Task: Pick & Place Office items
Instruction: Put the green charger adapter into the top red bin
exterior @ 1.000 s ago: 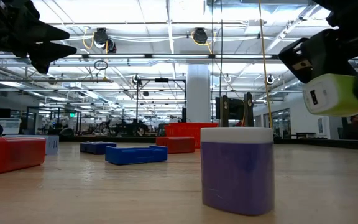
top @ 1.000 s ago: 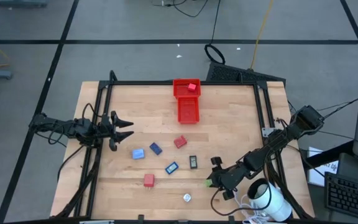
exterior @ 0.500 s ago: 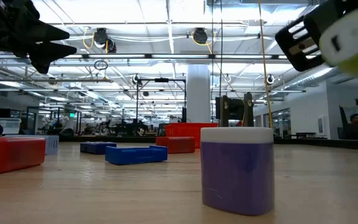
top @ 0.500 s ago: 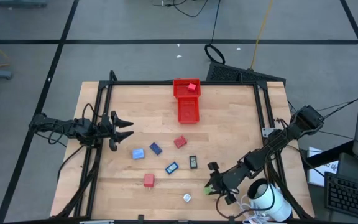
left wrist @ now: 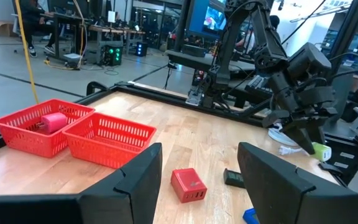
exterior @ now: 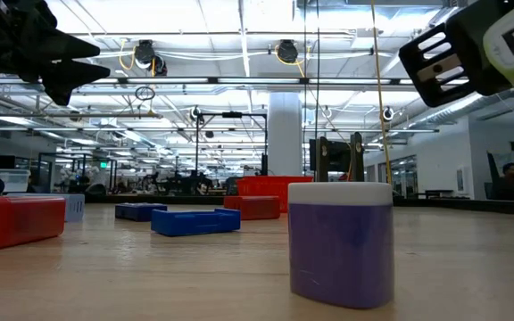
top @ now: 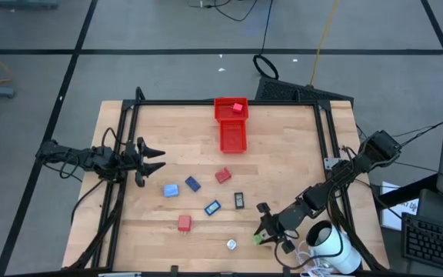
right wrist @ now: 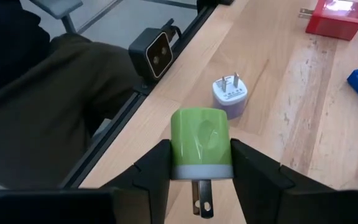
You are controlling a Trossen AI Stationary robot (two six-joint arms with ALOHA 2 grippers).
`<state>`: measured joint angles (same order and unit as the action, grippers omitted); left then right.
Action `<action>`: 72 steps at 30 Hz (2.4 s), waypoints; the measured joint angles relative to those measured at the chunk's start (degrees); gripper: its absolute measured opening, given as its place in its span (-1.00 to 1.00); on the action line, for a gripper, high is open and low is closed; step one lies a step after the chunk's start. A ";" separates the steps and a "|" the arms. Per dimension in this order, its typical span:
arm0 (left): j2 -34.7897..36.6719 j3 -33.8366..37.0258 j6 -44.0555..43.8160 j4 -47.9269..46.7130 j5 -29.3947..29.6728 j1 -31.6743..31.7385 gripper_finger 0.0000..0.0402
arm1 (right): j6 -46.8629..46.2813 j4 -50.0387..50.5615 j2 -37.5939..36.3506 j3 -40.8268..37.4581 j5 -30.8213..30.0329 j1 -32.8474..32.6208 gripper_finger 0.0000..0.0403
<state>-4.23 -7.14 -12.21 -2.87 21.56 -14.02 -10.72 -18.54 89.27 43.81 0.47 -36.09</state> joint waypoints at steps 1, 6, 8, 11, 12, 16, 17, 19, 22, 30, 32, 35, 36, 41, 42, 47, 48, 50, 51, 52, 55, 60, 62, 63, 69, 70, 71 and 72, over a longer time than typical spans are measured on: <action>0.00 0.00 0.00 0.00 0.00 0.02 0.07 | 0.45 0.14 -0.04 -0.08 0.00 0.05 -0.32; 0.00 0.00 0.00 0.00 0.00 0.00 0.07 | 0.71 -4.66 -0.95 -3.30 1.30 1.43 -0.32; 0.00 0.00 0.00 0.00 0.00 0.00 0.07 | -0.16 -7.61 -1.74 -5.48 1.39 2.06 -0.32; -0.01 0.00 0.00 0.00 0.00 0.02 0.07 | -0.88 -12.30 -3.60 -9.05 1.36 3.18 -0.32; -0.01 0.00 0.00 0.01 0.00 0.02 0.07 | -0.97 -14.00 -4.53 -10.37 1.36 3.50 -0.32; 0.00 0.00 0.00 0.04 -0.02 0.01 0.07 | -0.90 -21.29 -8.05 -14.73 1.26 4.92 -0.32; 0.02 0.00 0.00 0.02 -0.04 0.02 0.07 | -0.70 -22.73 -8.94 -15.60 1.17 5.28 -0.32; -0.01 0.00 0.00 0.01 -0.09 0.01 0.07 | -0.58 -24.68 -10.43 -16.90 1.16 6.26 -0.32; 0.00 0.00 0.00 -0.04 -0.10 0.02 0.07 | -0.50 -26.54 -12.35 -18.72 0.75 7.69 -0.32; 0.02 0.00 -1.45 0.04 3.00 0.00 0.07 | 1.58 -27.52 -13.31 -20.35 -2.03 12.16 -0.32; 0.02 0.00 -1.75 0.02 4.08 0.04 0.07 | 1.58 -27.52 -13.31 -20.35 -2.08 13.53 -0.32; 0.02 0.00 -1.64 0.04 4.13 0.02 0.07 | 2.03 -27.76 -13.31 -20.35 -1.99 15.31 -0.32; 0.02 0.00 -1.64 0.02 4.03 0.02 0.07 | 2.54 -28.10 -13.31 -20.35 -1.97 15.87 -0.32; 0.00 0.00 -1.62 0.03 4.00 0.02 0.07 | 5.58 -32.42 -13.31 -20.35 -1.90 19.33 -0.32; 0.02 0.00 -1.62 0.02 4.01 0.02 0.07 | 6.08 -33.28 -13.31 -20.35 -1.90 20.08 -0.32; 0.00 0.00 -1.53 0.03 4.00 0.02 0.07 | 7.15 -36.23 -13.31 -20.35 -1.88 24.22 -0.32; 0.02 0.00 -1.53 0.04 4.00 0.02 0.07 | 7.15 -36.61 -13.31 -20.35 -1.90 25.10 -0.32; 0.01 0.00 -1.53 0.03 4.00 0.02 0.07 | 7.11 -36.92 -13.31 -20.35 -1.98 26.82 -0.32; 0.02 0.00 -1.53 0.02 4.00 0.02 0.07 | 7.05 -36.91 -13.31 -20.35 -1.97 27.68 -0.32; 0.02 0.00 -1.53 0.04 4.00 0.02 0.07 | 7.04 -36.90 -13.31 -20.35 -1.97 28.47 -0.32; 0.00 0.00 -1.53 0.04 4.00 0.02 0.07 | 7.02 -36.85 -13.31 -20.35 -2.05 30.69 -0.32; 0.01 0.00 -1.53 0.03 4.00 0.02 0.07 | 6.96 -36.85 -13.31 -20.35 -2.12 34.15 -0.32; 0.01 0.00 -1.53 0.04 4.00 0.01 0.07 | 7.10 -36.86 -13.31 -20.35 -2.12 35.61 -0.32; 0.01 0.00 -1.53 0.03 4.00 0.02 0.07 | 7.42 -36.93 -13.31 -20.35 -2.08 36.46 -0.32; 0.02 0.00 -1.55 0.04 4.00 0.02 0.07 | 7.79 -37.65 -13.31 -19.42 -2.17 42.86 -0.32; 0.02 0.00 -1.53 0.03 4.00 0.02 0.07 | 7.24 -37.54 -13.30 -19.39 -2.19 43.67 -0.32; 0.02 0.00 -1.55 0.02 4.00 0.02 0.07 | 6.86 -37.02 -13.21 -19.39 -2.18 44.34 -0.32; 0.02 0.00 -1.55 0.04 4.00 0.02 0.07 | 6.78 -36.45 -12.95 -19.39 -2.16 44.87 -0.32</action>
<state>-4.21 -7.14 -13.76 -2.83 25.56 -14.00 -3.94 -54.99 76.32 24.43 -1.69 8.78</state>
